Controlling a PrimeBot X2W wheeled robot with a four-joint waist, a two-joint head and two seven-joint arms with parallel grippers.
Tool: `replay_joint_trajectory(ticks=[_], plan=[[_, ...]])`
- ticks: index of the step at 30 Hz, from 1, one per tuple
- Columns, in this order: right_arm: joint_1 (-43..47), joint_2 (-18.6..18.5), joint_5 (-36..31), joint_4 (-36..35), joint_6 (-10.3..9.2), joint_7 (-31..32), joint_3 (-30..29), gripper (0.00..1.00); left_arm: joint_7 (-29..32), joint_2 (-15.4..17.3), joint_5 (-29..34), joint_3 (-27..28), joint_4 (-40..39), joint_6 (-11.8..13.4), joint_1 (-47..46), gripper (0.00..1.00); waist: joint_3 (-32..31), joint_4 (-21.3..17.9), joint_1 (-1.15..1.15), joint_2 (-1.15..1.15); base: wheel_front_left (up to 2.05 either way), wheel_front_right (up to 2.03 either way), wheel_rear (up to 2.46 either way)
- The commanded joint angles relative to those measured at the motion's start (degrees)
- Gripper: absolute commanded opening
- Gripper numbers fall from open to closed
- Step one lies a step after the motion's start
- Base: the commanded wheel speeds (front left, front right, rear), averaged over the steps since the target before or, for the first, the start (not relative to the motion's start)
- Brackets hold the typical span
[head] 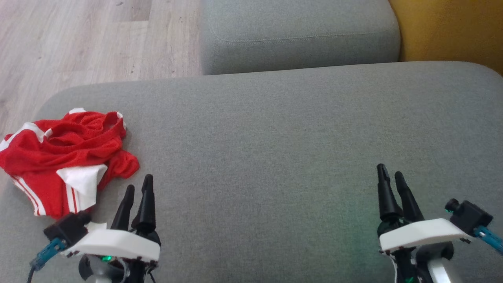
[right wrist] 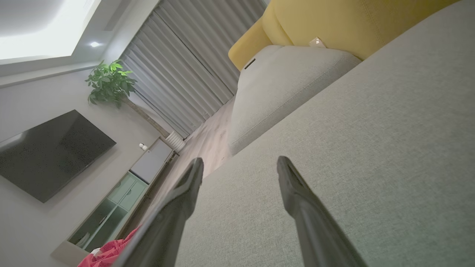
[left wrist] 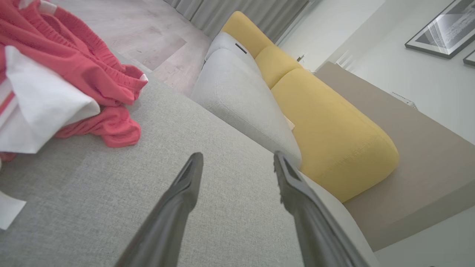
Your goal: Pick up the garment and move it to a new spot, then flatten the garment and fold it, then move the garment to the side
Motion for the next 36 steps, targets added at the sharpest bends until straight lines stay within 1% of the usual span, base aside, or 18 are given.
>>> replay_joint_trajectory(ticks=[1, 15, 26, 33, 36], plan=[[-2.0, -0.4, -2.3, -2.7, 0.25, -0.9, 1.4, 1.0, -0.8, 0.9, 2.3, 0.3, -2.9, 0.4, -1.6, 1.0, -0.1, 0.0, 0.0, 0.0, 0.0, 0.0, 0.0], [-1.7, -0.4, -11.3, -3.9, 0.3, -3.1, 3.4, 1.0, -3.0, 2.1, 11.8, -2.6, -4.6, 2.3, -0.8, 1.0, -0.9, 0.2, 0.0, 0.0, 0.0, 0.0, 0.0], [-1.3, -0.5, -18.4, -4.3, 0.34, -4.9, 4.5, 1.0, -4.9, 2.4, 19.2, -4.0, -5.2, 3.6, -0.2, 1.0, -1.6, 0.3, 0.0, 0.0, 0.0, 0.0, 0.0], [-0.9, -0.5, -23.2, -3.8, 0.36, -6.3, 4.9, 1.0, -6.2, 1.7, 23.5, -3.5, -5.3, 4.6, 0.7, 1.0, -2.1, 0.5, 0.0, 0.0, 0.0, 0.0, 0.0], [-0.8, -0.5, -25.1, -3.6, 0.37, -6.8, 5.2, 1.0, -6.7, 1.3, 25.3, -3.0, -5.6, 4.6, 1.1, 1.0, -2.3, 0.6, 0.0, 0.0, 0.0, 0.0, 0.0]])
